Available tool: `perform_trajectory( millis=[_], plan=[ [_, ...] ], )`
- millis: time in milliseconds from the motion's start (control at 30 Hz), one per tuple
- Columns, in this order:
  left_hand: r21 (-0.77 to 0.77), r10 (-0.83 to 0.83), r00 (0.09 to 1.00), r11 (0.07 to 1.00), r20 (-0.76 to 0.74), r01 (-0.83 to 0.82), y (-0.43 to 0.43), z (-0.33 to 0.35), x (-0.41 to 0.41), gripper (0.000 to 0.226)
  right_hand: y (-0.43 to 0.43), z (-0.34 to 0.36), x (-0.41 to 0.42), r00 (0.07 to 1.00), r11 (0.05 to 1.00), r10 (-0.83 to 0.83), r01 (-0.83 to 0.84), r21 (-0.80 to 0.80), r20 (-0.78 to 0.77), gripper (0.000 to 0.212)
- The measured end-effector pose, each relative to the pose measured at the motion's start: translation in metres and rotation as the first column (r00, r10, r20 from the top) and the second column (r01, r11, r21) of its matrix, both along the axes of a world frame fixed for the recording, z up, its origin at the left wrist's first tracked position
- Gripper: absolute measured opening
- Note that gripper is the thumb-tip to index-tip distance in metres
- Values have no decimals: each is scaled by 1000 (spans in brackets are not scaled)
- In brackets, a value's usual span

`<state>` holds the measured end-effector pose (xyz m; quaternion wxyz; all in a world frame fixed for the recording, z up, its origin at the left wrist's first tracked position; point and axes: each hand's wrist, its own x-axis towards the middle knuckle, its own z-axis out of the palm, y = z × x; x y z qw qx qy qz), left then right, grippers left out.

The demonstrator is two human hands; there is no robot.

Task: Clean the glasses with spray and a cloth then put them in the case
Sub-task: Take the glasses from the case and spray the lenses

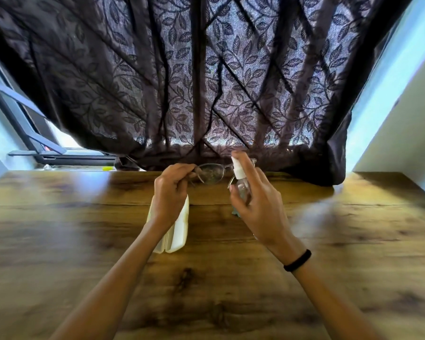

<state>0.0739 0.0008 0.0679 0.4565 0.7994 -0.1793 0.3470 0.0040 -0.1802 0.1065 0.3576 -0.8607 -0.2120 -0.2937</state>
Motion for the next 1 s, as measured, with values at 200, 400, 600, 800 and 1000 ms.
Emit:
perform_trajectory(
  millis=[200, 400, 600, 800, 1000],
  plan=[
    [8, -8, 1000, 1000, -5, 8, -1, -1, 1, 30, 4, -3, -2, 1000, 1000, 7, -7, -28, 1, 57],
    [-7, -10, 1000, 1000, -7, 10, -1, -2, 1, 30, -1, -4, -2, 1000, 998, 8, -9, 57, 11, 51],
    [-11, -7, 1000, 1000, -16, 7, -1, -2, 0, 30, -19, -10, 4, 997, 993, -72, 71, 95, 2, 53],
    [-1, -5, 1000, 1000, 4, 5, 0, -2, 1, 30, -27, -20, 7, 992, 985, -129, 130, 113, -14, 48],
    [4, 14, 1000, 1000, 23, -14, 2, -1, 0, 30, -39, -40, 17, 982, 942, -100, 145, 304, -158, 70]
  ],
)
